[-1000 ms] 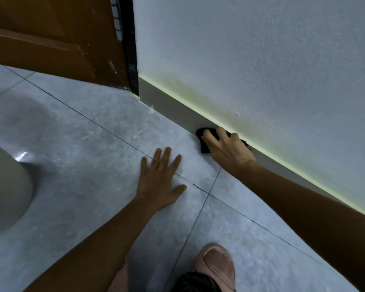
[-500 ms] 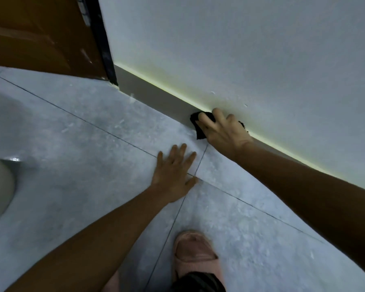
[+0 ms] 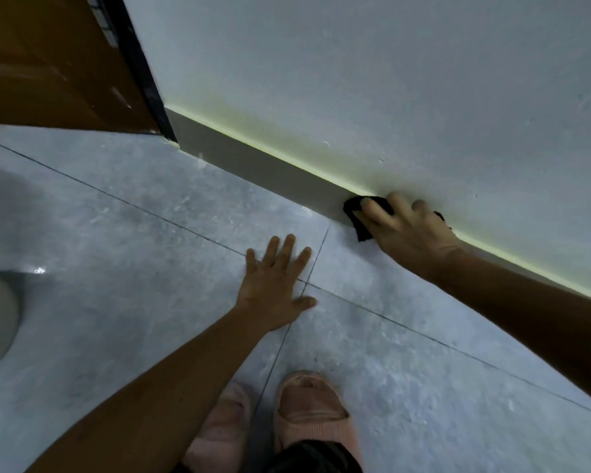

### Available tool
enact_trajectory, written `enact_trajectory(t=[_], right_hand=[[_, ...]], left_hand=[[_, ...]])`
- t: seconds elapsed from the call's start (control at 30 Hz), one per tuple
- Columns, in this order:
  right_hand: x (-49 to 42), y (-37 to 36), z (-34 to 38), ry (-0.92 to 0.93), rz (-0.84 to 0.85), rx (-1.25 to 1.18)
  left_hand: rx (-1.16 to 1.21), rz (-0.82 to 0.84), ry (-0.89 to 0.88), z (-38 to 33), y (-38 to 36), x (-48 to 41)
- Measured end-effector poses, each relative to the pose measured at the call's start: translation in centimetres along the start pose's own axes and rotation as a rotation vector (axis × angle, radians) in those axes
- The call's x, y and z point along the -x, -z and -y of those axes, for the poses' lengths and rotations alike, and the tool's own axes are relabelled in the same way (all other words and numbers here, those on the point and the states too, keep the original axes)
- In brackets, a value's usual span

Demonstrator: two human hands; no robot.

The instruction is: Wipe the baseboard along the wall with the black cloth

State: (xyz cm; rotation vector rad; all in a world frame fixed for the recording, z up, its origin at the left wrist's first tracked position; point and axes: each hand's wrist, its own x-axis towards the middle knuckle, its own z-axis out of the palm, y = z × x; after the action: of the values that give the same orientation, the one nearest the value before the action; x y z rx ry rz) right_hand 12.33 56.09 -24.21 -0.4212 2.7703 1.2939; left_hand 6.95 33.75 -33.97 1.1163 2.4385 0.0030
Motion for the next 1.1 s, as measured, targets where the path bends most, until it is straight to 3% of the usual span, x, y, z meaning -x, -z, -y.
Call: enact_trajectory(t=[0.17, 0.4, 0.5, 0.63, 0.73, 1.1], right_hand=[[-3.3, 0.3, 2.5, -0.024, 0.008, 0.011], [6.5, -4.4, 1.5, -0.03, 0.106, -0.059], [7.2, -3.2, 0.0, -0.049, 0.062, -0.117], [2.6, -1.3, 0.2, -0.088, -0.114, -0.08], [0.0, -1.6, 1.2, -0.06, -0.132, 0.025], [10.5, -5.4, -1.2, -0.007, 0.056, -0.067]], left_hand=[[0.035, -0.006, 0.004, -0.1, -0.1, 0.2], [0.068, -0.014, 0.037, -1.1, -0.1, 0.0], [0.127, -0.06, 0.103, -2.6, -0.2, -0.1], [0.153, -0.113, -0.012, -5.8, -0.7, -0.4], [0.13, -0.084, -0.051, -7.4, -1.6, -0.8], [0.032, -0.084, -0.025, -8.0, -2.1, -0.8]])
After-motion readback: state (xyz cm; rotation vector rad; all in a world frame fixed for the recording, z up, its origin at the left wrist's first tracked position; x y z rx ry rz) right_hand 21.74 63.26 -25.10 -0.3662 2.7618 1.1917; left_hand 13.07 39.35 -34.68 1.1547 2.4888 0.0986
